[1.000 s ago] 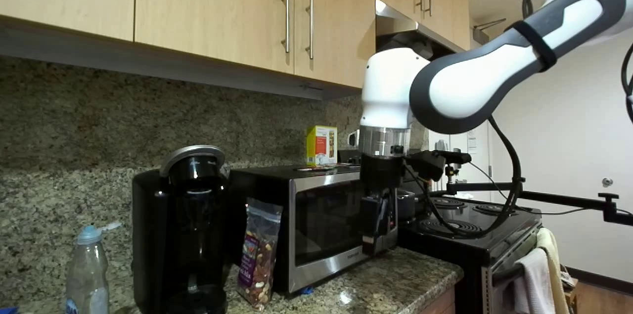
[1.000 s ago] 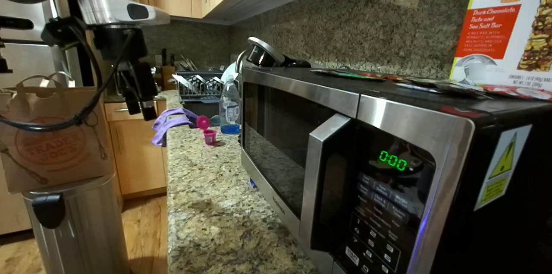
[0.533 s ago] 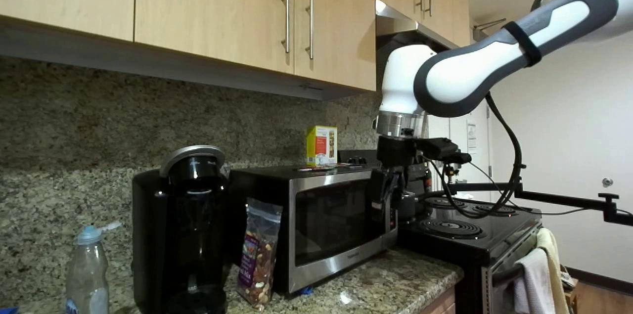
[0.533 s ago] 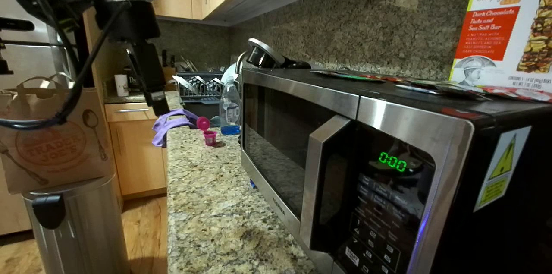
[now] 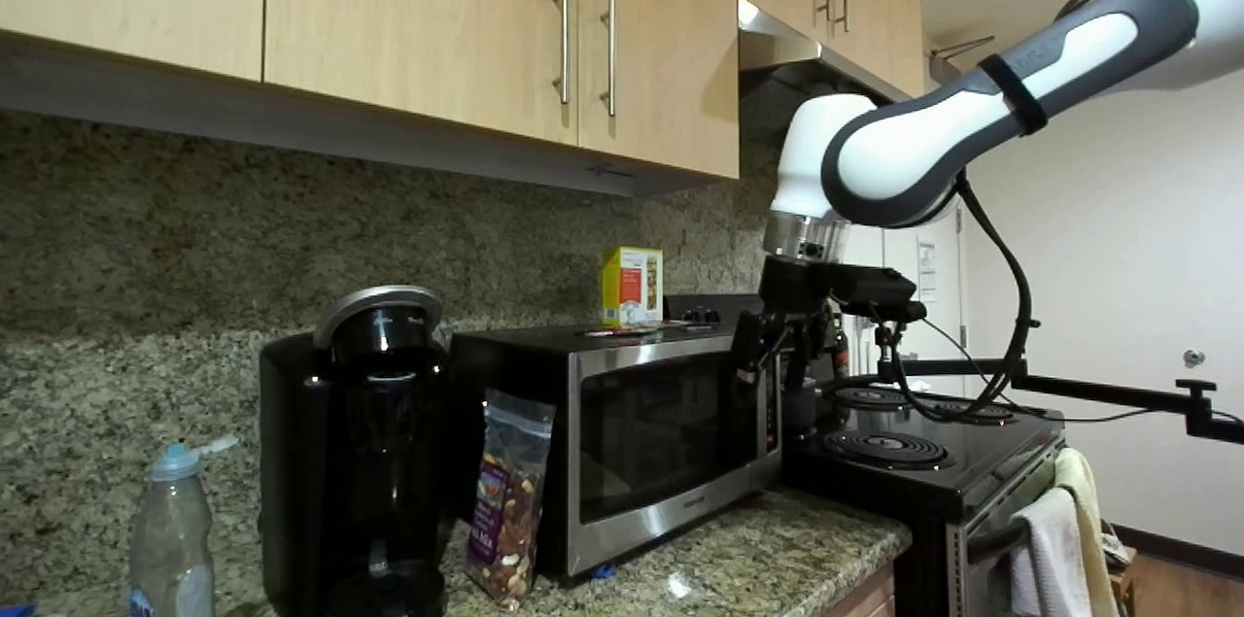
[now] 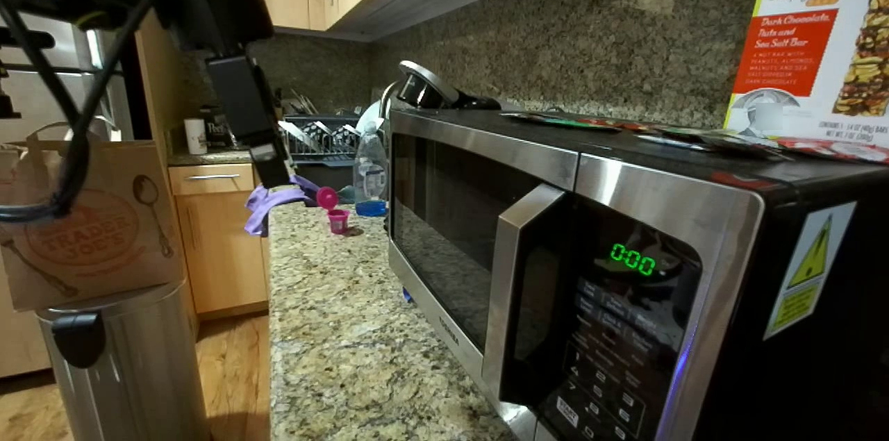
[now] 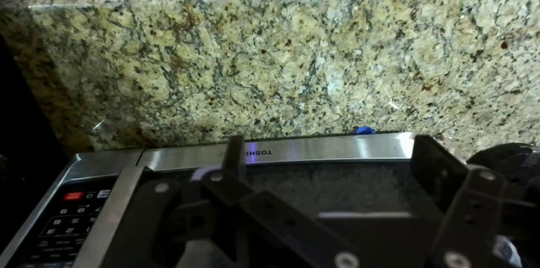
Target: Open the microwave door
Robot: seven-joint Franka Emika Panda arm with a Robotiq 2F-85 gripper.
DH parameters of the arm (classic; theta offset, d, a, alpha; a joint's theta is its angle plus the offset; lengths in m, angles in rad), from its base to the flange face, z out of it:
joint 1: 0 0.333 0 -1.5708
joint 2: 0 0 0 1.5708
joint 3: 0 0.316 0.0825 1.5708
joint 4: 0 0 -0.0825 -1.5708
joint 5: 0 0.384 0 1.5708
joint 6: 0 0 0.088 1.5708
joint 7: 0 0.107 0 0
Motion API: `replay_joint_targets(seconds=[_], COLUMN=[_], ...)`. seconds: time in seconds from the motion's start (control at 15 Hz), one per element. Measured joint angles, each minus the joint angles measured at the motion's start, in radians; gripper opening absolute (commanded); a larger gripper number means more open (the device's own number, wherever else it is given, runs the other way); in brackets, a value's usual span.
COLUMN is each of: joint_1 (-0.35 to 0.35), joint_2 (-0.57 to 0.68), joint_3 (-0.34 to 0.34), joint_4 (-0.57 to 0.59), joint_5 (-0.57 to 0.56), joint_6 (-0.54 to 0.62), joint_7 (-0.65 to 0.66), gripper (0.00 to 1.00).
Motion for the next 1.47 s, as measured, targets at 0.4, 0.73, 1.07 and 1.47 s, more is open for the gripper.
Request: replay_joint_targets(seconds=[0.4, 0.73, 1.07, 1.47], joint_1=[0.005, -0.048, -0.117, -0.172], joint_2=[-0.004, 0.011, 0.05, 0.145], joint_3=[0.001, -0.076, -0.133, -0.13], joint_4=[-0.006, 0.025, 0.058, 0.119], joint_5=[0.004, 0.019, 0.017, -0.038], joint_6=[0.009, 0.053, 0.155, 0.237], joint_7=[0.01, 0.014, 0.014, 0.031], gripper=[1.0, 1.0, 1.0, 1.0])
